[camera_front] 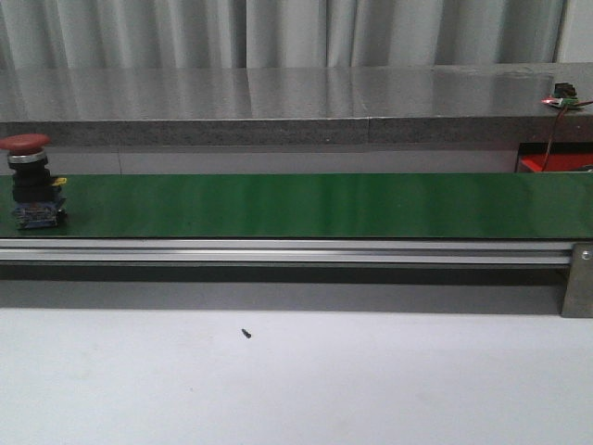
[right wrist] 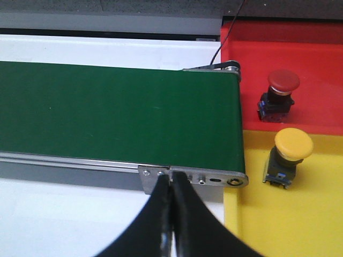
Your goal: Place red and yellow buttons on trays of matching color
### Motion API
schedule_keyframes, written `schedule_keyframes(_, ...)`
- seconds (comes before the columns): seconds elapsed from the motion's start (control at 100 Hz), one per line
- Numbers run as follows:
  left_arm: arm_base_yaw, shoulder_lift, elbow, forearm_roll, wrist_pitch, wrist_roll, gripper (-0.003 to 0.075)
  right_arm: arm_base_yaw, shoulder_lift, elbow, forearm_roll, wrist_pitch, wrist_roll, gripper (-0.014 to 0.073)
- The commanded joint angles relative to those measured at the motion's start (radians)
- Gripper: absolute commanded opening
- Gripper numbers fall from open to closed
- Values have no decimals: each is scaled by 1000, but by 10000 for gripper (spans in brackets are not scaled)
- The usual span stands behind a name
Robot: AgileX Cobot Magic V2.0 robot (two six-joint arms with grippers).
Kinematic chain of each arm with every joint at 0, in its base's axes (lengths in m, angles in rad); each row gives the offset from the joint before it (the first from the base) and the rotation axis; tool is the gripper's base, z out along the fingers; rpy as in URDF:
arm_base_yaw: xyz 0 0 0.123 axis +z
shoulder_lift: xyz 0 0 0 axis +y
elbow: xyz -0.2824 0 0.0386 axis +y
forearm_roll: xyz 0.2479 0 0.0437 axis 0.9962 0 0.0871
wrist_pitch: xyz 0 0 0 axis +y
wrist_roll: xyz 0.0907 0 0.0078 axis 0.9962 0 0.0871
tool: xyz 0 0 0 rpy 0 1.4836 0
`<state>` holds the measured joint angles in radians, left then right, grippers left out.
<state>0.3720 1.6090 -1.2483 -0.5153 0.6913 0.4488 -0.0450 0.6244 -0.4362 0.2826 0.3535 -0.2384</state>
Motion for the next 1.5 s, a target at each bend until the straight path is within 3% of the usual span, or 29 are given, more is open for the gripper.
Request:
schedule_keyframes(0.0,-6,-68,-29,-39,-7,13,454,-2,4,-24,13,-68,-1,-122)
schedule_keyframes(0.29,-59,-160,13,-38,46,71,-20,-2,4,-24,13,-56,-1,-122)
schedule_keyframes(0.43,-122,-207,67,-30,54,73,-20,-2,4,-24,73,-51,-2,-122)
schedule_keyframes(0.8,-257,-370,223,-30,23,90,-20,32,57,-128,73,85,-4,-122)
schedule_keyframes(1.07,-261,-543,363,-34,-19,90,-20,179,293,-364,73,244,-8,-122)
schedule_keyframes(1.49,-259,-749,478,-34,-56,93,-20,403,691,-754,60,343,-35,-122)
